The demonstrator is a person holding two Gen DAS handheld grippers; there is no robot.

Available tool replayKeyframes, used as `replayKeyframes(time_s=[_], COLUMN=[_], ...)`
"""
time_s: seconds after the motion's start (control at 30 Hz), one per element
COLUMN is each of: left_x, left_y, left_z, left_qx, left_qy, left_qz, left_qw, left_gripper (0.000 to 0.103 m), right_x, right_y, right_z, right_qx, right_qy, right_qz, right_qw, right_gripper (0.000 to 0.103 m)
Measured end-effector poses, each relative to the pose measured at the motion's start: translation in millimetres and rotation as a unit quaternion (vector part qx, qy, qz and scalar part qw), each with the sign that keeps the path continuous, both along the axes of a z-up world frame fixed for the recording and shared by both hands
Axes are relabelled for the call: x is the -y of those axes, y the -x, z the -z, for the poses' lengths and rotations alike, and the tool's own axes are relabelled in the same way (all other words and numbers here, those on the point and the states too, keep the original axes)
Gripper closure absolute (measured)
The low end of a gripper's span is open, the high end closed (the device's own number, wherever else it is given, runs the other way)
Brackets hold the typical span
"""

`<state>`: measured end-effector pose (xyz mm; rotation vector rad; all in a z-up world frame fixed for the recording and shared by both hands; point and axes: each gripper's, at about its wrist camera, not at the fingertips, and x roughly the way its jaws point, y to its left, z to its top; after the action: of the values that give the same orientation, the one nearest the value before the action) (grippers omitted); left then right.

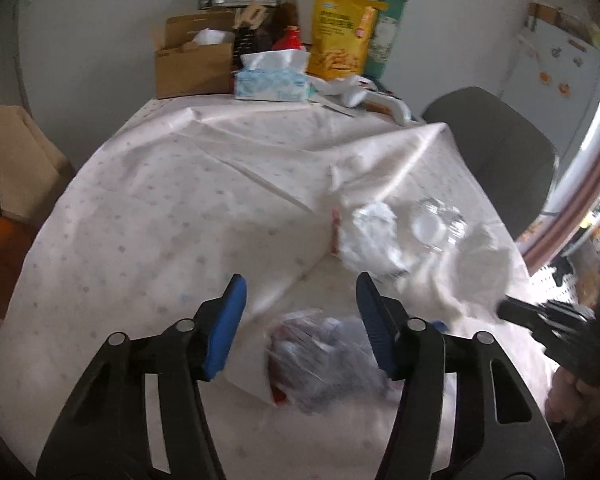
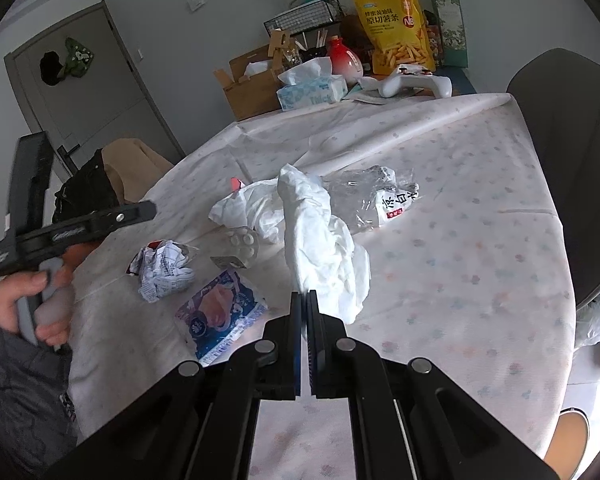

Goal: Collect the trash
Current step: 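Lift the white tissue with the right tool while the left tool grasps a wrapper, then carry the tissue in the right tool to the bin and release it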

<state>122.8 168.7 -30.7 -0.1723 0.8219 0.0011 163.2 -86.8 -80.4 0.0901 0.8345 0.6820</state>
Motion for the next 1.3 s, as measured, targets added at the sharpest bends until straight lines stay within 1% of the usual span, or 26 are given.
replayKeyframes(time_s=[0.07, 0.13, 0.2, 0.27, 0.3, 0.33, 0.37, 0.4, 0.43, 0.5, 0.53, 0.57, 0.67, 0.7, 0.77, 0.83, 0.87, 1.0, 1.13, 1.3], left_x=[10.1, 23.0, 34.9, 39.4, 41.0, 40.9, 39.2, 34.6, 32.9, 30.5, 29.2, 26.9, 24.2, 22.8, 24.1, 25.9, 28.6, 47.2, 71.3, 114.8], left_y=[4.5, 7.3, 5.8, 3.7, 2.8, 2.8, 2.4, 2.7, 4.7, 9.4, 11.7, 15.3, 20.7, 23.1, 24.2, 24.4, 24.9, 21.1, 10.8, -7.8], left_z=[0.1, 5.0, 16.1, 25.6, 29.6, 30.9, 30.8, 26.8, 22.2, 7.9, -0.3, -11.4, -29.9, -37.3, -43.9, -49.8, -52.9, -58.3, -57.8, -54.0], left_qx=[0.0, -0.006, -0.023, -0.038, -0.043, -0.043, -0.044, -0.042, -0.033, -0.013, -0.002, 0.013, 0.038, 0.047, 0.054, 0.059, 0.063, 0.069, 0.072, 0.074], left_qy=[0.002, -0.004, -0.034, -0.054, -0.07, -0.081, -0.081, -0.069, -0.066, -0.068, -0.061, -0.044, -0.014, 0.004, 0.017, 0.041, 0.046, 0.04, 0.037, 0.038], left_qz=[0.015, 0.029, 0.034, 0.033, 0.029, 0.024, 0.018, 0.006, 0.002, -0.008, -0.011, -0.012, -0.014, -0.012, -0.007, 0.003, 0.004, 0.013, 0.026, 0.058], left_qw=[0.9999, 0.9996, 0.9986, 0.9973, 0.9962, 0.9955, 0.9956, 0.9967, 0.9972, 0.9976, 0.9981, 0.9989, 0.9991, 0.9988, 0.9984, 0.9974, 0.997, 0.9967, 0.9964, 0.9948], left_gripper=[0.046, 0.046, 0.045, 0.045, 0.048, 0.072, 0.082, 0.083, 0.085, 0.086, 0.086, 0.086, 0.086, 0.086, 0.086, 0.086, 0.086, 0.086, 0.086, 0.086], right_x=[0.1, 1.8, 4.2, 8.2, 10.5, 13.9, 15.9, 18.8, 22.3, 27.6, 29.8, 32.3, 39.9, 42.8, 49.5, 56.4, 59.8, 79.6, 107.1, 145.1], right_y=[0.4, 1.2, 2.1, 3.9, 4.8, 5.8, 6.3, 7.0, 7.8, 9.3, 10.1, 10.9, 13.2, 14.3, 16.7, 18.5, 18.4, 22.5, 27.2, 30.7], right_z=[1.2, 0.5, -1.1, -4.5, -6.2, -8.4, -9.9, -11.6, -13.4, -15.4, -15.9, -17.3, -21.7, -23.2, -26.2, -28.6, -29.5, -32.8, -33.9, -33.4], right_qx=[-0.001, -0.001, 0.0, 0.004, 0.006, 0.008, 0.009, 0.01, 0.012, 0.014, 0.014, 0.015, 0.019, 0.021, 0.024, 0.027, 0.028, 0.033, 0.037, 0.04], right_qy=[-0.001, -0.003, -0.005, -0.008, -0.009, -0.01, -0.011, -0.013, -0.015, -0.018, -0.02, -0.022, -0.027, -0.029, -0.032, -0.035, -0.036, -0.039, -0.037, -0.029], right_qz=[0.0, 0.001, 0.002, 0.005, 0.006, 0.008, 0.01, 0.012, 0.015, 0.019, 0.02, 0.022, 0.027, 0.029, 0.033, 0.038, 0.04, 0.054, 0.076, 0.108], right_qw=[1.0, 1.0, 1.0, 1.0, 1.0, 1.0, 1.0, 1.0, 1.0, 1.0, 0.999, 0.999, 0.999, 0.999, 0.999, 0.998, 0.998, 0.997, 0.996, 0.993], right_gripper=[0.099, 0.099, 0.099, 0.099, 0.099, 0.099, 0.099, 0.099, 0.099, 0.099, 0.099, 0.099, 0.099, 0.099, 0.099, 0.099, 0.099, 0.099, 0.099, 0.099])
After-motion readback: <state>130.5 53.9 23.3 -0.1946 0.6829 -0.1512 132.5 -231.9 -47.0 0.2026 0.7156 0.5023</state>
